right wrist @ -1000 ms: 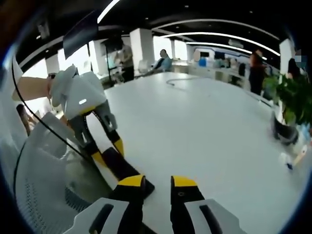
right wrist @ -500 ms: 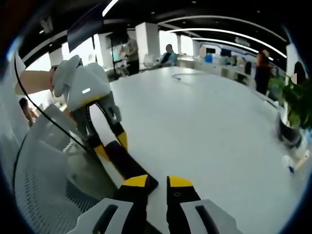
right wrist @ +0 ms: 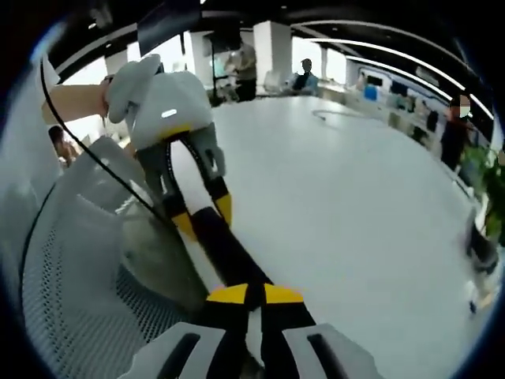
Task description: Press the specified remote control buttons in sequence, fully releasing each button before pressing the next.
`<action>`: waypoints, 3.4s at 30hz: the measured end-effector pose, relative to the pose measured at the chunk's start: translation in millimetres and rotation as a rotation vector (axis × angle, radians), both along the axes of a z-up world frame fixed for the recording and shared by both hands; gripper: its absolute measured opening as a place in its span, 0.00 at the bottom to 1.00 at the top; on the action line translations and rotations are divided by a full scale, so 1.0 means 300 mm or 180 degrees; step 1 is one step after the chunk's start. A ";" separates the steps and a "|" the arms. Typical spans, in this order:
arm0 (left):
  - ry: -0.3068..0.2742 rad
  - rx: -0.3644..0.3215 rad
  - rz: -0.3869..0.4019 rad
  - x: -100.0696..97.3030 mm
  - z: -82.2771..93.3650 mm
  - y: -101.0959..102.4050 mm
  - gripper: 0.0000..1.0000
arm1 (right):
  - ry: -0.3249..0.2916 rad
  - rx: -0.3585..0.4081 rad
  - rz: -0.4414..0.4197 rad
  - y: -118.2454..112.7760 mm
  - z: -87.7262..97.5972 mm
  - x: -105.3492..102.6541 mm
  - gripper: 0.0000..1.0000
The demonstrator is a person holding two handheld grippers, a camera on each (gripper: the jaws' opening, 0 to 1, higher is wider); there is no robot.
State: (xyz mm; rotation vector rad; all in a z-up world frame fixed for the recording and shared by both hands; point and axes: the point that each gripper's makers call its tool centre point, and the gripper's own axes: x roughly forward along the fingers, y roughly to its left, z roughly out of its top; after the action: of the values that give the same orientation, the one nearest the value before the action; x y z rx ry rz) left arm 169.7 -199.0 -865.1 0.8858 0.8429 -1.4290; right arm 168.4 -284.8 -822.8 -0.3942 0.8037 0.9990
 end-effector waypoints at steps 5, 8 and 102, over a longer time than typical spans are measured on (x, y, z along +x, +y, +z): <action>0.0008 -0.0086 0.0029 -0.001 0.001 0.002 0.24 | 0.0084 0.0017 -0.0027 -0.001 -0.003 -0.005 0.00; 0.0024 -0.0184 0.0023 -0.001 0.003 0.003 0.24 | 0.0063 -0.0031 -0.0014 -0.007 -0.004 0.003 0.00; -0.0013 -0.1398 0.0720 -0.001 0.016 -0.004 0.25 | -0.0080 -0.0369 0.0834 0.052 -0.097 0.018 0.00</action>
State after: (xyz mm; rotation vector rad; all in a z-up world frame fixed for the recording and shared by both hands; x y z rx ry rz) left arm 169.3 -200.2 -860.3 0.4448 0.5718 -1.3398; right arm 174.0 -269.1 -852.0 -0.6224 0.8026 1.1911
